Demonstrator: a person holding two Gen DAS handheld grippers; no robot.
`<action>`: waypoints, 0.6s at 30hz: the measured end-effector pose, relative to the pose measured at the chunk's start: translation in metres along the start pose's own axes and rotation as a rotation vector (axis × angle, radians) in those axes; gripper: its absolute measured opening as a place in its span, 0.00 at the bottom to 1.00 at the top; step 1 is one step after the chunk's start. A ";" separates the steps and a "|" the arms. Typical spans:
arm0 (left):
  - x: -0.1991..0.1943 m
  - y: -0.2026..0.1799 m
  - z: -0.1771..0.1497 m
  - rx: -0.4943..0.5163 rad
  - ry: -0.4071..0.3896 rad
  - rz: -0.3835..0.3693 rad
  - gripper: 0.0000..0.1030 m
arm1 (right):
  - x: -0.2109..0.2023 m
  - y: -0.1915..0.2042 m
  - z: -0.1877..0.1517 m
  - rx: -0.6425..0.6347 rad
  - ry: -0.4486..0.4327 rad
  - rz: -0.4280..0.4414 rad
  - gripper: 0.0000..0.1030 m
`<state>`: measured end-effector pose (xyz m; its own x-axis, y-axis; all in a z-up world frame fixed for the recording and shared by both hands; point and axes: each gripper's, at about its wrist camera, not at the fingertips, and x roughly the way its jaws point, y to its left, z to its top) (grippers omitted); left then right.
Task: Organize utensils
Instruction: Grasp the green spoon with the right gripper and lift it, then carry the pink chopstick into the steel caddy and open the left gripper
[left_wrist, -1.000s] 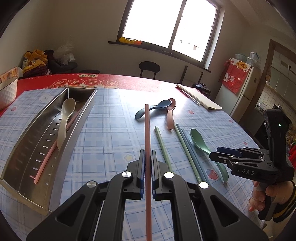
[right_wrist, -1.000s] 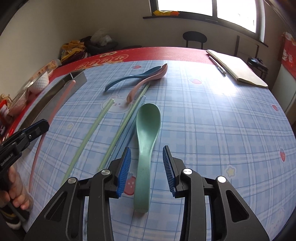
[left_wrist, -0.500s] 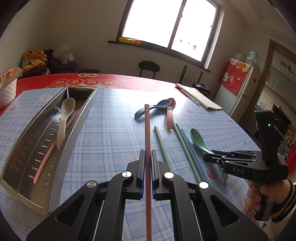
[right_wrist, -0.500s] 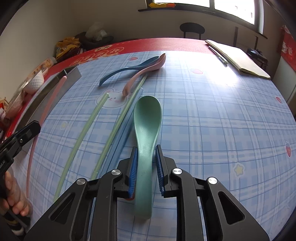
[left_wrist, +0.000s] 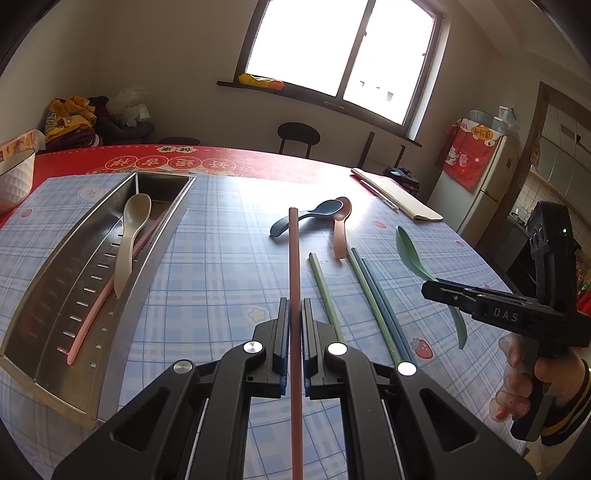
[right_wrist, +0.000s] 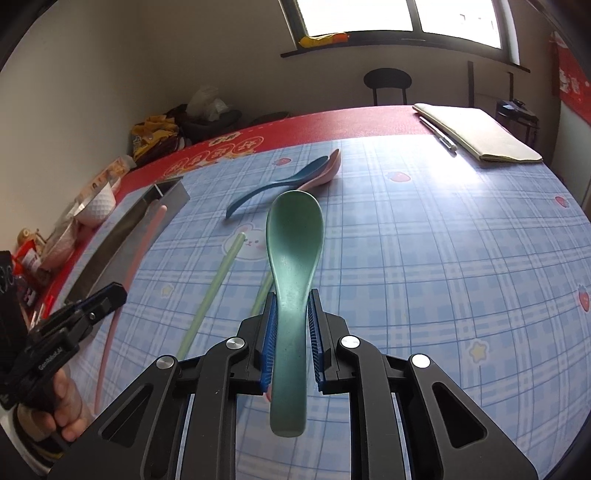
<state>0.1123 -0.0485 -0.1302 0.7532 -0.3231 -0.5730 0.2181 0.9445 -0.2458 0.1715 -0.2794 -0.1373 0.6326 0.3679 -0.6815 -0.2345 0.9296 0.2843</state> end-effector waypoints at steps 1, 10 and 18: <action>0.000 0.000 0.000 -0.001 0.001 0.001 0.06 | -0.001 0.004 0.004 0.000 -0.021 0.018 0.16; -0.006 0.001 0.005 -0.006 -0.024 0.007 0.06 | 0.031 0.039 0.035 0.100 -0.136 0.177 0.16; -0.026 0.019 0.028 -0.036 -0.004 -0.033 0.06 | 0.037 0.039 0.023 0.074 -0.120 0.251 0.16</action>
<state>0.1138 -0.0208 -0.0977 0.7485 -0.3533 -0.5612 0.2199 0.9306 -0.2925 0.2026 -0.2298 -0.1354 0.6455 0.5774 -0.5000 -0.3430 0.8040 0.4857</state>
